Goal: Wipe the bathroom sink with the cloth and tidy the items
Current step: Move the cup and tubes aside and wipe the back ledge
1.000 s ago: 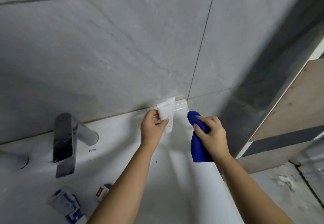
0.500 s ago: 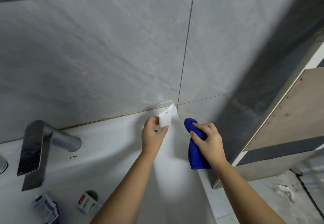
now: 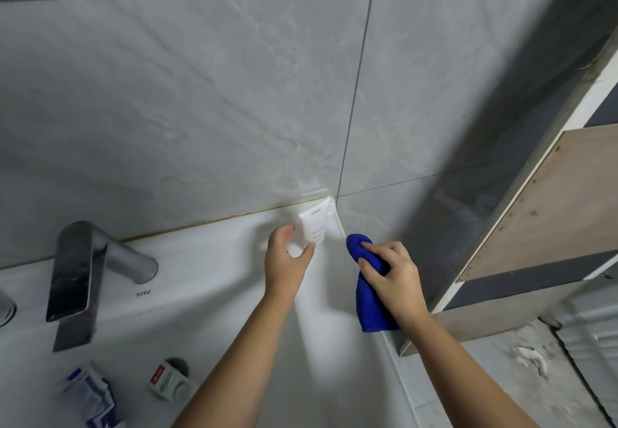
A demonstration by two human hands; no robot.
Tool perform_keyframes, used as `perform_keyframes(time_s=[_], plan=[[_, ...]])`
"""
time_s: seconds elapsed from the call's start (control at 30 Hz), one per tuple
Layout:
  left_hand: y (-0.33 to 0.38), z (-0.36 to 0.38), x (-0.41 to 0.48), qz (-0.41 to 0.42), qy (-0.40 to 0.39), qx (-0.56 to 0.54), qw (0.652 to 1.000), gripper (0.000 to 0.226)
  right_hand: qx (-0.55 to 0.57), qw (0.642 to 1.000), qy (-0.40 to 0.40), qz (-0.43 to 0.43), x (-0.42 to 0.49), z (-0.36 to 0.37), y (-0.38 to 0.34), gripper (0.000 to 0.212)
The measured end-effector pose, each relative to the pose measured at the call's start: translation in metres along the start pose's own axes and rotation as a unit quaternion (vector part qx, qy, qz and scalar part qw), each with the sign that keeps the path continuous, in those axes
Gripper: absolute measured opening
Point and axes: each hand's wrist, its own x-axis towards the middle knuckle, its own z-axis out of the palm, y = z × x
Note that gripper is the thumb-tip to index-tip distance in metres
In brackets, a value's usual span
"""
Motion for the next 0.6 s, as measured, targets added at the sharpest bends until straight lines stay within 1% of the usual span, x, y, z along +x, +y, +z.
perform_keyframes(time_s=[0.13, 0.27, 0.33, 0.4, 0.47, 0.53, 0.57, 0.6], plan=[[-0.025, -0.047, -0.034, -0.003, -0.008, 0.012, 1.0, 0.035, -0.002, 1.0, -0.017, 0.0, -0.026, 0.018, -0.007, 0.027], [-0.073, -0.113, -0.075, -0.008, -0.001, 0.074, 0.997, 0.029, -0.004, 0.999, -0.053, 0.0, -0.058, 0.051, -0.019, 0.028], [-0.097, -0.145, -0.09, -0.012, -0.01, 0.117, 0.993, 0.026, -0.003, 0.997, -0.076, 0.0, -0.073, 0.071, -0.026, 0.028], [-0.12, -0.173, -0.097, -0.027, -0.053, 0.168, 0.984, 0.025, 0.0, 0.995, -0.096, 0.003, -0.087, 0.091, -0.031, 0.029], [-0.138, -0.193, -0.099, -0.052, -0.129, 0.208, 0.968, 0.033, 0.002, 0.994, -0.108, 0.011, -0.099, 0.107, -0.034, 0.028], [-0.154, -0.21, -0.098, -0.053, -0.213, 0.25, 0.943, 0.049, -0.004, 0.993, -0.114, 0.019, -0.112, 0.121, -0.034, 0.028], [-0.163, -0.214, -0.096, -0.044, -0.246, 0.27, 0.93, 0.053, -0.008, 0.993, -0.115, 0.022, -0.117, 0.126, -0.033, 0.028], [-0.171, -0.217, -0.094, -0.037, -0.273, 0.29, 0.917, 0.051, -0.014, 0.993, -0.115, 0.026, -0.122, 0.13, -0.033, 0.028]])
